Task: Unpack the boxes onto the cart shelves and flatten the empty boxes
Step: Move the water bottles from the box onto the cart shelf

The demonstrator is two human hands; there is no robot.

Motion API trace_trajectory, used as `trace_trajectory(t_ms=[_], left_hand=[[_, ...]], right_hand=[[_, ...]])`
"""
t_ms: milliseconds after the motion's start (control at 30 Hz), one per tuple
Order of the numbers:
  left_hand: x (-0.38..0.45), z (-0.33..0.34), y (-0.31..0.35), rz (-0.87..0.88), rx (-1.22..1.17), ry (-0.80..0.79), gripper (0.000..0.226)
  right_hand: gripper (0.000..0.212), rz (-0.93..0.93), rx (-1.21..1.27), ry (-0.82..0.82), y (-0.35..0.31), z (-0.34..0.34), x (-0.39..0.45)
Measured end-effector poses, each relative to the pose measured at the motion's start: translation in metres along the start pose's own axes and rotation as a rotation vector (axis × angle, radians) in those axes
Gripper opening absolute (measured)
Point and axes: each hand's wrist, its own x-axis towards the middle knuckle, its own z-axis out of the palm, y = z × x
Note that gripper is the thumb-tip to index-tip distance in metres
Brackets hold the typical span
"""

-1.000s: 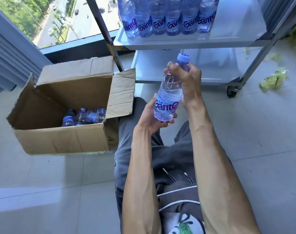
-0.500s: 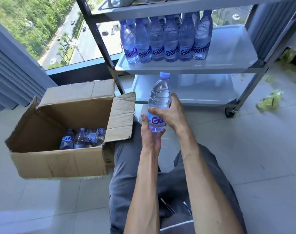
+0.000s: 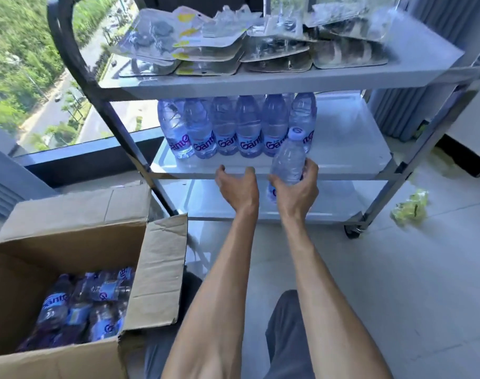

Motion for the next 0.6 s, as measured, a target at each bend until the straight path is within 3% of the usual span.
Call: trace_trajectory(t_ms=[267, 433, 600], left_hand=[[0.054, 0.07, 0.011, 0.104, 0.335, -0.049, 0.092], [0.06, 0.092, 0.013, 0.106, 0.376, -0.007, 0.117], [0.056, 0.095, -0.002, 0.111, 0.409, -0.019, 0.105]], right_hand=[[0.067, -0.115, -0.003, 0.031, -0.005, 0.026, 0.076], [0.068, -0.127, 0.03, 0.06, 0.002, 0.031, 0.095], [0.081, -0.187, -0.145, -0.013, 0.015, 0.041, 0.097]])
